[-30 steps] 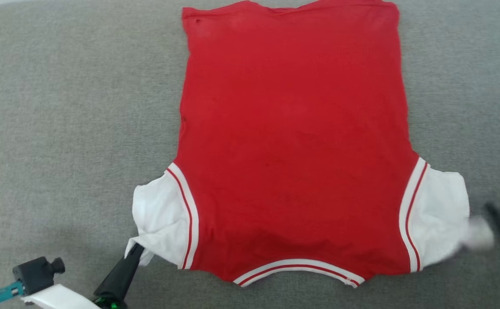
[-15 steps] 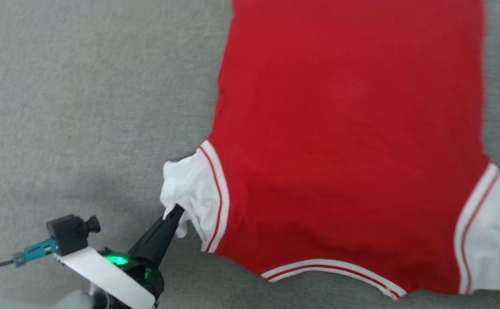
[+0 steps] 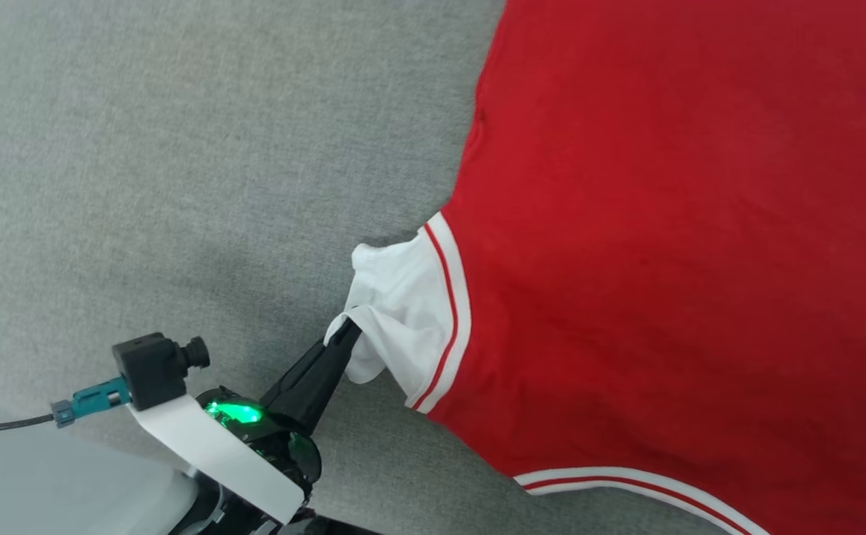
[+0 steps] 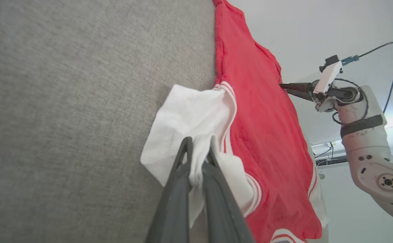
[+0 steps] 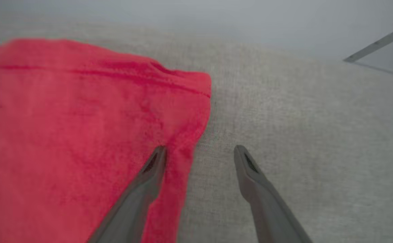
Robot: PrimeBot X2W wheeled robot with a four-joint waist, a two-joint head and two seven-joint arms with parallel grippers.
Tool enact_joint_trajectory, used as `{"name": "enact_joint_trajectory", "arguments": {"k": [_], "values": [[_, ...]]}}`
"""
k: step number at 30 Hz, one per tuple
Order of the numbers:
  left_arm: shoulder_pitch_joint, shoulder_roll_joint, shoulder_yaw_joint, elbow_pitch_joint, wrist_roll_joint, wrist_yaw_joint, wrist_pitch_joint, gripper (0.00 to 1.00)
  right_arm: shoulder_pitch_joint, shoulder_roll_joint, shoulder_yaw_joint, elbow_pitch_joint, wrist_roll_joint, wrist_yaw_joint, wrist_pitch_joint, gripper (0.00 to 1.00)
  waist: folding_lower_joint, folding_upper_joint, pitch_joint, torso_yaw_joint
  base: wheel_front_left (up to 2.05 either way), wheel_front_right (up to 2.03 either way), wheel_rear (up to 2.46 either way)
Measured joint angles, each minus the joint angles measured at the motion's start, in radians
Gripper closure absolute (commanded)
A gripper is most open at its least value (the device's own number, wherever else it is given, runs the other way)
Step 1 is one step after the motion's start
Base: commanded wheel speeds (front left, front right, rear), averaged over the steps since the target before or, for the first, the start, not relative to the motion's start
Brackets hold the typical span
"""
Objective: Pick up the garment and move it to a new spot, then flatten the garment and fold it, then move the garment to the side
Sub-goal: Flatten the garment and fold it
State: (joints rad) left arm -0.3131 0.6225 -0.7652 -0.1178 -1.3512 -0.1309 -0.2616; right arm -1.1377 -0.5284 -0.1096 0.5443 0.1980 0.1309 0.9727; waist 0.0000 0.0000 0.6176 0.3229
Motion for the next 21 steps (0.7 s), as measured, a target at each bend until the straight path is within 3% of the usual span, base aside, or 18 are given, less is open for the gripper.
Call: {"name": "enact_joint_trajectory", "arguments": {"k": [6, 7, 8, 9, 10, 17, 21], "values": [[-0.013, -0.01, -0.009, -0.003, 0.005, 0.0, 0.0, 1.0, -0.047, 0.029, -0.029, 0.044, -0.027, -0.001, 0.105, 0.0, 0.0, 0.0, 0.021, 0.019, 0.0, 0.0, 0.0], [-0.016, -0.012, -0.01, -0.003, 0.005, 0.0, 0.0, 1.0, -0.048, 0.033, -0.029, 0.044, -0.027, -0.001, 0.118, 0.05, 0.0, 0.0, 0.02, 0.018, 0.0, 0.0, 0.0], [-0.02, -0.012, -0.01, -0.002, 0.005, 0.0, 0.0, 1.0, -0.048, 0.039, -0.03, 0.041, -0.03, -0.001, 0.119, 0.51, 0.0, 0.0, 0.018, 0.016, 0.0, 0.0, 0.0], [-0.024, -0.013, -0.011, 0.001, 0.005, 0.0, 0.0, 1.0, -0.046, 0.044, -0.035, 0.038, -0.032, -0.001, 0.117, 0.82, 0.0, 0.0, 0.017, 0.015, 0.0, 0.0, 0.0], [-0.024, -0.013, -0.011, 0.001, 0.005, 0.0, 0.0, 1.0, -0.046, 0.044, -0.035, 0.038, -0.032, -0.001, 0.117, 1.0, 0.0, 0.0, 0.017, 0.015, 0.0, 0.0, 0.0], [-0.03, -0.013, -0.011, 0.026, 0.01, 0.0, 0.0, 1.0, 0.0, 0.066, -0.056, 0.025, -0.011, 0.0, 0.045, 1.0, 0.0, 0.0, -0.021, -0.008, 0.0, 0.0, 0.0], [-0.022, -0.002, 0.015, 0.037, 0.01, 0.0, 0.0, 1.0, 0.066, 0.051, -0.01, -0.018, 0.049, 0.0, 0.03, 1.0, 0.0, 0.0, -0.06, -0.031, 0.0, 0.0, 0.0]]}}
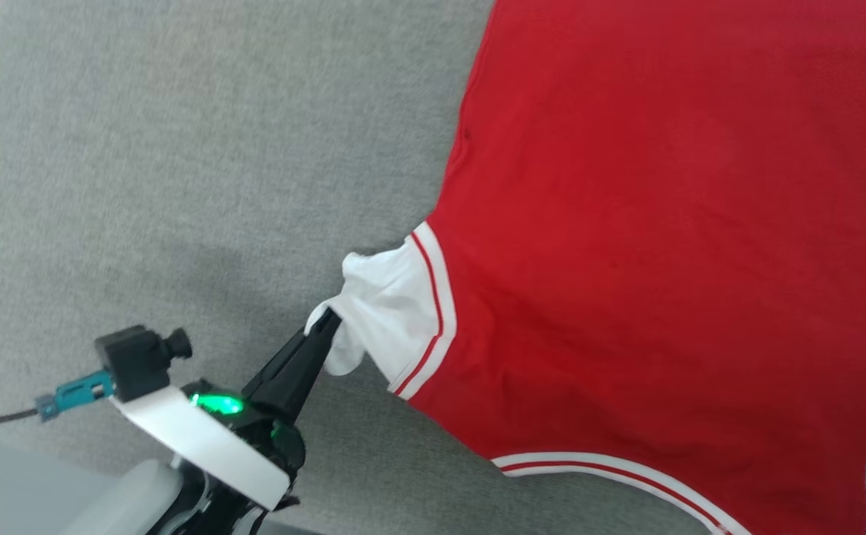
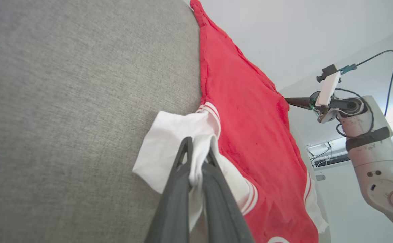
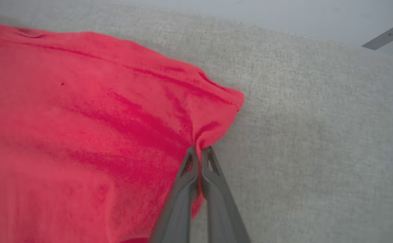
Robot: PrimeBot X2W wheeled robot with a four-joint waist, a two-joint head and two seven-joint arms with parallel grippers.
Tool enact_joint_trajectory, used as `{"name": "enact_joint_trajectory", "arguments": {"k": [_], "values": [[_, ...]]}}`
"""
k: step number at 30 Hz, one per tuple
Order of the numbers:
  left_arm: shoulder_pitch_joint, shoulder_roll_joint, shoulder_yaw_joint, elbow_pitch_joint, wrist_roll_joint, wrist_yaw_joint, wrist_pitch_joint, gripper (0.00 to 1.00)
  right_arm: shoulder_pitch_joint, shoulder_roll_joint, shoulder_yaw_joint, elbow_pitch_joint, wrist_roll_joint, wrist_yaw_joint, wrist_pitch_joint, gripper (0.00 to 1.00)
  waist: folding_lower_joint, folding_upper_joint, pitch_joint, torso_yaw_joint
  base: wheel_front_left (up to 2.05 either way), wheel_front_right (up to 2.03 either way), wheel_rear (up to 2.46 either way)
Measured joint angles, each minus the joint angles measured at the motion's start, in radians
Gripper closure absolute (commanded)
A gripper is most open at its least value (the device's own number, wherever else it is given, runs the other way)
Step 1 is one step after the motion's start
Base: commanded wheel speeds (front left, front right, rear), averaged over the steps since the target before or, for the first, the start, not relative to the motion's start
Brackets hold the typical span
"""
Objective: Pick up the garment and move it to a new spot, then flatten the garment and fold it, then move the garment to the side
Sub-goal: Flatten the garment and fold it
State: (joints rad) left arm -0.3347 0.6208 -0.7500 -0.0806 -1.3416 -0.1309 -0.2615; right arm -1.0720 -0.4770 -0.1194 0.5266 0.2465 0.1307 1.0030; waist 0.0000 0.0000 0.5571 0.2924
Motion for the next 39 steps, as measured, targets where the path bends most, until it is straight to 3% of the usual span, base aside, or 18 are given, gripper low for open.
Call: {"name": "enact_joint_trajectory", "arguments": {"k": [7, 13, 16, 24, 30, 35, 36, 37, 39], "values": [[0.077, 0.025, 0.046, 0.006, 0.0, 0.0, 0.0, 1.0, 0.269, -0.111, 0.099, -0.209, 0.188, 0.0, 0.018, 1.0, 0.0, 0.0, -0.087, -0.059, 0.0, 0.0, 0.0], [0.124, 0.04, 0.074, 0.022, 0.016, 0.0, 0.0, 1.0, 0.609, -0.156, 0.061, -0.442, 0.336, 0.0, 0.052, 1.0, 0.0, 0.0, -0.159, -0.115, 0.0, 0.0, 0.0], [0.137, 0.042, 0.084, 0.027, 0.021, 0.0, 0.0, 1.0, 0.786, -0.142, 0.024, -0.555, 0.353, 0.0, 0.076, 1.0, 0.0, 0.0, -0.187, -0.141, 0.0, 0.0, 0.0], [0.174, 0.044, 0.115, 0.028, 0.025, 0.0, 0.0, 1.0, 1.19, 0.001, 0.031, -0.83, 0.387, 0.0, 0.155, 1.0, 0.0, 0.0, -0.229, -0.198, 0.0, 0.0, 0.0], [0.18, 0.055, 0.108, 0.029, 0.025, 0.0, 0.0, 1.0, 1.341, 0.06, 0.155, -0.916, 0.369, 0.0, 0.179, 1.0, 0.0, 0.0, -0.242, -0.223, 0.0, 0.0, 0.0], [0.18, 0.059, 0.097, 0.027, 0.025, 0.0, 0.0, 1.0, 1.339, 0.072, 0.183, -0.908, 0.365, 0.0, 0.133, 1.0, 0.0, 0.0, -0.245, -0.237, 0.0, 0.0, 0.0], [0.18, 0.059, 0.097, 0.027, 0.025, 0.0, 0.0, 1.0, 1.331, 0.071, 0.18, -0.909, 0.359, 0.0, 0.116, 0.63, 0.0, 0.0, -0.245, -0.239, 0.0, 0.0, 0.0], [0.18, 0.059, 0.097, 0.027, 0.025, 0.0, 0.0, 1.0, 1.321, 0.069, 0.17, -0.91, 0.35, 0.0, 0.096, 0.03, -0.0001, 0.0, -0.245, -0.241, 0.0, 0.0, 0.0], [0.18, 0.058, 0.097, 0.028, 0.024, 0.0, 0.0, 1.0, 1.306, 0.058, 0.136, -0.919, 0.342, 0.0, 0.077, 0.0, 0.0, 0.0, -0.245, -0.243, 0.0, 0.0, 0.0]]}}
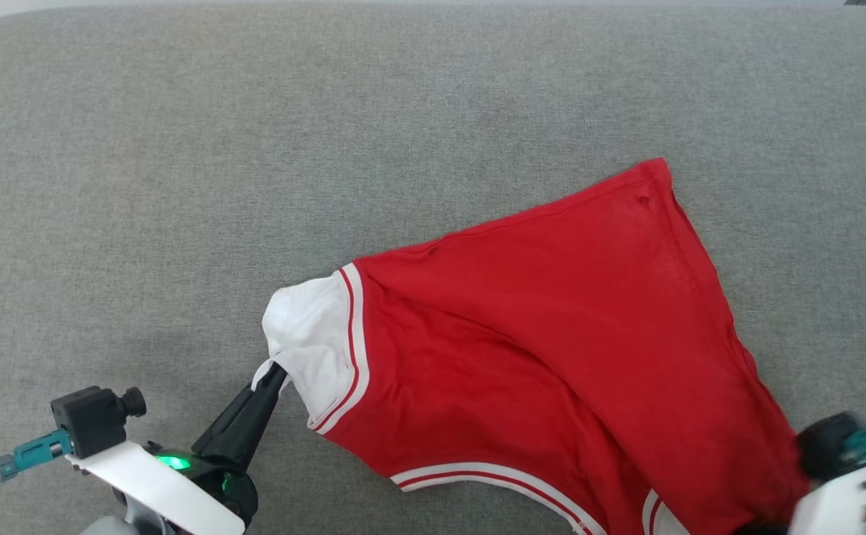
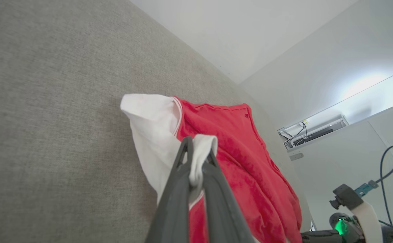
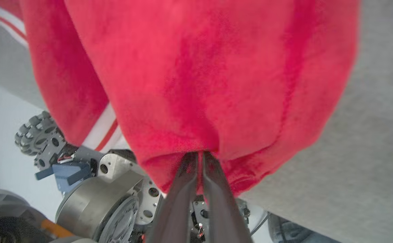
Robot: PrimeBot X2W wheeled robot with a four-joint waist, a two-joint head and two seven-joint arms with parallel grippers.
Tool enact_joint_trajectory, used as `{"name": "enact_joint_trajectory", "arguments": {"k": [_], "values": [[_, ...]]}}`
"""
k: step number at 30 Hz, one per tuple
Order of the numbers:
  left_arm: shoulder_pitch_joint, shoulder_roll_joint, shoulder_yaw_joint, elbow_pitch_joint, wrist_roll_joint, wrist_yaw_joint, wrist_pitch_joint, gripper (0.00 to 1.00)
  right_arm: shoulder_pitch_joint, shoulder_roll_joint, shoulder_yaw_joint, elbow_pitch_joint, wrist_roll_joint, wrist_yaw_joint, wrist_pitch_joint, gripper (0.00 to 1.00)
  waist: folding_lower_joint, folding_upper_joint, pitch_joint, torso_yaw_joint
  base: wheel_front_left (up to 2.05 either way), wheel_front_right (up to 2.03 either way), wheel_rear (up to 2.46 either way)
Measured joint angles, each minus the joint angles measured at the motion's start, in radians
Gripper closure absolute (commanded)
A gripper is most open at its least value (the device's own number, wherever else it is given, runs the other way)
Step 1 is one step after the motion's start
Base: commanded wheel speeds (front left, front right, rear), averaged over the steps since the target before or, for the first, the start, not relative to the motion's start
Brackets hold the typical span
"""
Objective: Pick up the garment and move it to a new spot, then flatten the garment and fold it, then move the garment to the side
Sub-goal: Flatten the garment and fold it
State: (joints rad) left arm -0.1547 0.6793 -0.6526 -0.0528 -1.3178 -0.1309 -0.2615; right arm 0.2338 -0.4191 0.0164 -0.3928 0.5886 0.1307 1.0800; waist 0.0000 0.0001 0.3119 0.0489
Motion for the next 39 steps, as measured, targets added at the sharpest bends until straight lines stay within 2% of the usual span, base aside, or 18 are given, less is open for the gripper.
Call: {"name": "enact_joint_trajectory", "arguments": {"k": [6, 8, 11, 14, 23, 27, 33, 34, 35, 36, 39], "values": [[0.0, -0.011, -0.007, 0.0, 0.0, 0.0, 0.0, 1.0, -0.056, -0.062, -0.198, -0.099, 0.011, 0.0, 0.011, 0.0, 0.0, 0.0, 0.0, 0.007, 0.0, 0.0, 0.0], [-0.001, -0.017, -0.015, 0.0, 0.0, 0.0, 0.0, 1.0, -0.121, -0.075, -0.249, -0.11, 0.018, 0.0, -0.001, 0.0, 0.0, 0.0, 0.001, 0.014, 0.0, 0.0, 0.0], [-0.017, -0.026, -0.032, 0.001, 0.0, 0.0, 0.0, 1.0, -0.276, -0.081, -0.262, -0.084, 0.001, 0.0, -0.075, 0.0, 0.0, 0.0, 0.006, 0.03, 0.0, 0.0, 0.0], [-0.041, -0.035, -0.047, 0.0, 0.0, 0.0, 0.0, 1.0, -0.426, -0.065, -0.189, 0.005, -0.012, 0.0, -0.135, 0.0, 0.0, 0.0, 0.021, 0.046, 0.0, 0.0, 0.0], [-0.13, -0.058, -0.105, 0.002, -0.001, 0.0, 0.0, 1.0, -0.758, -0.072, 0.056, 0.372, -0.095, 0.0, -0.177, 0.0, 0.0, 0.0, 0.092, 0.106, 0.0, 0.0, 0.0], [-0.157, -0.078, -0.128, 0.011, -0.002, 0.0, 0.0, 1.0, -0.81, -0.094, 0.144, 0.511, -0.113, 0.0, -0.181, 0.0, 0.0, 0.0, 0.118, 0.142, 0.0, 0.0, 0.0], [-0.176, -0.102, -0.144, 0.026, -0.007, 0.0, 0.0, 1.0, -0.857, -0.128, 0.211, 0.601, -0.076, 0.0, -0.173, 0.0, 0.0, 0.0, 0.139, 0.174, 0.0, 0.0, 0.0], [-0.18, -0.104, -0.149, 0.028, -0.007, 0.0, 0.0, 1.0, -0.86, -0.132, 0.22, 0.607, -0.066, 0.0, -0.172, 0.6, 0.0, 0.0, 0.139, 0.176, 0.0, 0.0, 0.0], [-0.184, -0.103, -0.155, 0.032, -0.007, 0.0, 0.0, 1.0, -0.864, -0.136, 0.228, 0.611, -0.055, 0.0, -0.174, 0.96, 0.0, 0.0, 0.138, 0.176, 0.0, 0.0, 0.0], [-0.191, -0.1, -0.161, 0.036, -0.007, 0.0, 0.0, 1.0, -0.868, -0.136, 0.229, 0.618, -0.047, 0.0, -0.184, 1.0, 0.0, 0.0, 0.137, 0.175, 0.0, 0.0, 0.0], [-0.228, -0.078, -0.187, 0.055, -0.01, 0.0, 0.0, 1.0, -0.883, -0.133, 0.23, 0.636, -0.043, 0.0, -0.23, 1.0, 0.0, 0.0, 0.13, 0.166, 0.0, 0.0, 0.0]]}}
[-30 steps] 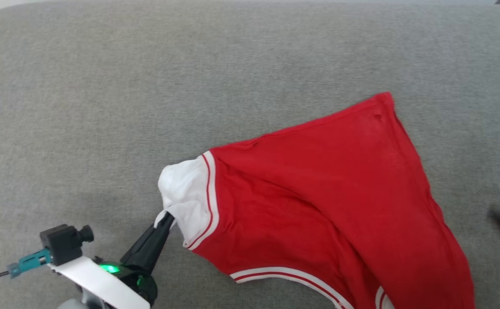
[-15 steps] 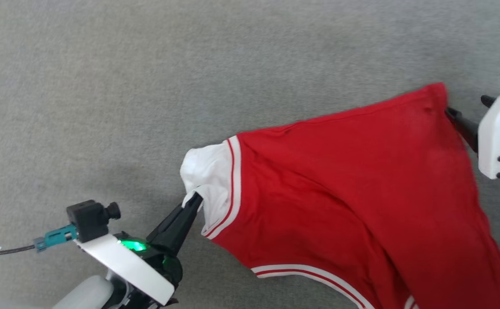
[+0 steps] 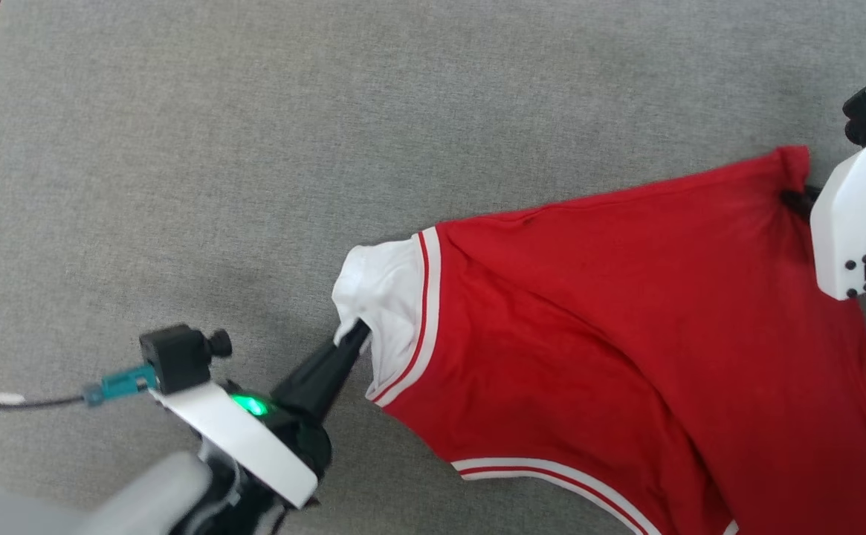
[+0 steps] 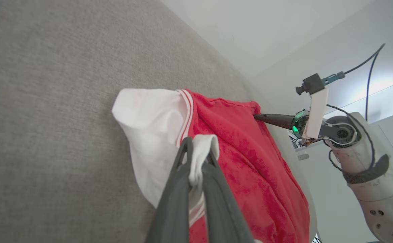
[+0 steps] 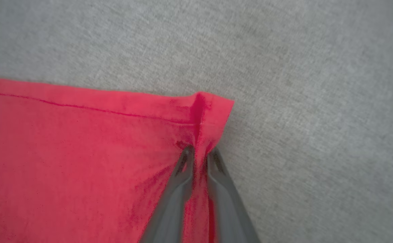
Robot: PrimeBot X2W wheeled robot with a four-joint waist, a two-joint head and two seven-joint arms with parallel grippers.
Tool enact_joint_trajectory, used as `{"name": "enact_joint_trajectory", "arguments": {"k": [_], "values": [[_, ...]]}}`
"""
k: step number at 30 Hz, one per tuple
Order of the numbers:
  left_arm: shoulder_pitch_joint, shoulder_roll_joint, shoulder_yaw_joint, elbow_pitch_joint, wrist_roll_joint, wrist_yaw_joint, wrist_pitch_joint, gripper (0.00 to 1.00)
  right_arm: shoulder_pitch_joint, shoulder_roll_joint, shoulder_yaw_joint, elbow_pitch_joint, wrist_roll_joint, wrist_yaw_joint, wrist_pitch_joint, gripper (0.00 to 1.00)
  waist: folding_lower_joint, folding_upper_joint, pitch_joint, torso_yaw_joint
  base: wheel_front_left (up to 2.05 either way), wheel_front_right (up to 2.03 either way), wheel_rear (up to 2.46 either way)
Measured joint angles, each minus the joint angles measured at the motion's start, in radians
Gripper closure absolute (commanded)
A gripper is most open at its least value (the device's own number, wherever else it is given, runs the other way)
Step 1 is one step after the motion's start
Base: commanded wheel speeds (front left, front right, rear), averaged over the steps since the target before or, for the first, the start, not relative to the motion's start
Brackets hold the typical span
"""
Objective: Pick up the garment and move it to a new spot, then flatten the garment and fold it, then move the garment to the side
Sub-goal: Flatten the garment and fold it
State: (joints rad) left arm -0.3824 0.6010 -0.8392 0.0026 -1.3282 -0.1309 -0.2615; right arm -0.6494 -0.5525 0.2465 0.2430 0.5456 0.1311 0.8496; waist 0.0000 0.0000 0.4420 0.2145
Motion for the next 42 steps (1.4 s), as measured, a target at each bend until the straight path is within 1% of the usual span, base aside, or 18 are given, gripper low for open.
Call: {"name": "enact_joint_trajectory", "arguments": {"k": [1, 2, 3, 6, 8, 9, 10, 11, 16, 19, 23, 27, 31, 34, 37, 39, 42], "values": [[0.0, 0.0, 0.0, 0.0, 0.0, 0.0, 0.0, 1.0, 0.0, 0.0, 0.0, 0.0, 0.0, 0.0, 0.0, 1.0, 0.0, 0.0, 0.0, 0.0, 0.0, 0.0, 0.0], [-0.04, 0.019, -0.015, 0.022, -0.013, 0.0, 0.0, 1.0, -0.019, 0.01, -0.002, 0.016, -0.004, 0.0, -0.044, 1.0, 0.0, 0.0, -0.005, -0.009, 0.0, 0.0, 0.0], [-0.04, 0.019, -0.015, 0.022, -0.013, 0.0, 0.0, 1.0, -0.019, 0.01, -0.002, 0.016, -0.004, 0.0, -0.044, 1.0, 0.0, 0.0, -0.005, -0.009, 0.0, 0.0, 0.0], [-0.123, 0.04, -0.016, 0.056, -0.054, 0.0, 0.0, 1.0, -0.066, 0.013, -0.032, 0.045, -0.016, 0.0, -0.109, 1.0, 0.0, 0.0, -0.013, -0.03, 0.0, 0.0, 0.0], [-0.188, 0.053, -0.007, 0.074, -0.093, 0.0, 0.001, 1.0, -0.113, 0.025, -0.07, 0.067, -0.035, 0.0, -0.157, 1.0, 0.0, 0.0, -0.016, -0.048, 0.0, 0.0, 0.0], [-0.256, 0.067, 0.007, 0.092, -0.127, 0.0, 0.015, 1.0, -0.157, 0.037, -0.101, 0.094, -0.063, 0.0, -0.196, 1.0, 0.0, 0.0, -0.017, -0.067, 0.0, 0.0, 0.0], [-0.256, 0.067, 0.007, 0.092, -0.127, 0.0, 0.015, 1.0, -0.157, 0.037, -0.101, 0.094, -0.063, 0.0, -0.196, 1.0, 0.0, 0.0, -0.017, -0.067, 0.0, 0.0, 0.0], [-0.293, 0.073, 0.015, 0.102, -0.148, 0.0, 0.028, 1.0, -0.179, 0.047, -0.117, 0.106, -0.077, 0.0, -0.213, 1.0, 0.0, 0.0, -0.016, -0.077, 0.0, 0.0, 0.0], [-0.491, 0.103, 0.087, 0.202, -0.217, 0.0, 0.096, 1.0, -0.337, 0.116, -0.238, 0.182, -0.137, 0.0, -0.298, 1.0, 0.0, 0.0, 0.001, -0.133, 0.0, 0.0, 0.0], [-0.622, 0.103, 0.146, 0.289, -0.241, 0.0, 0.118, 1.0, -0.442, 0.162, -0.302, 0.222, -0.183, 0.0, -0.363, 1.0, 0.0, 0.0, 0.019, -0.164, 0.0, 0.0, 0.0], [-0.785, 0.095, 0.211, 0.385, -0.248, -0.001, 0.129, 1.0, -0.571, 0.218, -0.347, 0.273, -0.241, 0.002, -0.455, 1.0, 0.0, 0.0, 0.043, -0.201, 0.0, 0.0, 0.0], [-0.933, 0.089, 0.244, 0.457, -0.23, -0.001, 0.134, 1.0, -0.691, 0.267, -0.412, 0.319, -0.298, 0.003, -0.558, 1.0, 0.0, 0.0, 0.056, -0.231, 0.0, 0.0, 0.0], [-1.052, 0.084, 0.27, 0.499, -0.219, -0.001, 0.128, 1.0, -0.777, 0.305, -0.448, 0.366, -0.357, 0.003, -0.644, 1.0, 0.0, 0.0, 0.054, -0.248, 0.0, 0.0, 0.0], [-1.105, 0.077, 0.295, 0.502, -0.231, -0.001, 0.12, 1.0, -0.819, 0.319, -0.471, 0.398, -0.386, 0.004, -0.704, 1.0, 0.0, 0.0, 0.043, -0.25, 0.0, 0.0, 0.0], [-1.106, 0.079, 0.292, 0.468, -0.233, -0.001, 0.129, 1.0, -0.822, 0.325, -0.479, 0.435, -0.389, 0.004, -0.719, 1.0, 0.0, 0.0, 0.03, -0.246, 0.0, 0.0, 0.0], [-1.072, 0.08, 0.295, 0.439, -0.246, -0.001, 0.128, 1.0, -0.81, 0.322, -0.476, 0.451, -0.38, 0.004, -0.726, 1.0, 0.0, 0.0, 0.025, -0.24, 0.0, 0.0, 0.0], [-0.957, 0.086, 0.284, 0.386, -0.26, -0.001, 0.128, 1.0, -0.741, 0.314, -0.442, 0.473, -0.353, 0.003, -0.72, 1.0, 0.0, 0.0, 0.014, -0.234, 0.0, 0.0, 0.0]]}}
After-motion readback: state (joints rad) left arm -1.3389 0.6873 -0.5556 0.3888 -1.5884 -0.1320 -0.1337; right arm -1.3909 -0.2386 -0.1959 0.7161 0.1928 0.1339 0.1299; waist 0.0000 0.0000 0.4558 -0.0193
